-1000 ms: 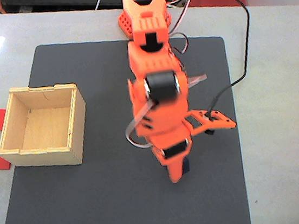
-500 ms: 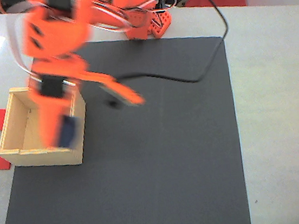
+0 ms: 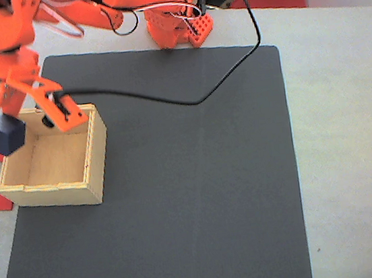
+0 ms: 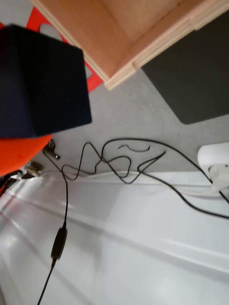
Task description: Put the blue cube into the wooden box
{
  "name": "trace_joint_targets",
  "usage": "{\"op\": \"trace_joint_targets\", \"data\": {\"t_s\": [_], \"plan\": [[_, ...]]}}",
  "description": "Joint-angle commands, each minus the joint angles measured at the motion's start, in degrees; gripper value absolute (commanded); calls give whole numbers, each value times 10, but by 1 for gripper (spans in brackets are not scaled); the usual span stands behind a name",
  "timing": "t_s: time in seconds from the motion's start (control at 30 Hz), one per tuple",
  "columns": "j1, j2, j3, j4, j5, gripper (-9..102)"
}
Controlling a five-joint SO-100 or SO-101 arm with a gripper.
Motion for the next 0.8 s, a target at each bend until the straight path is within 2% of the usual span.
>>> {"op": "trace_joint_targets", "data": {"t_s": [0.0,0.57,0.77], "plan": [[12,-28,0,4,8,0],[18,-179,-4,2,30,1],[15,-197,-5,-1,33,12]]}}
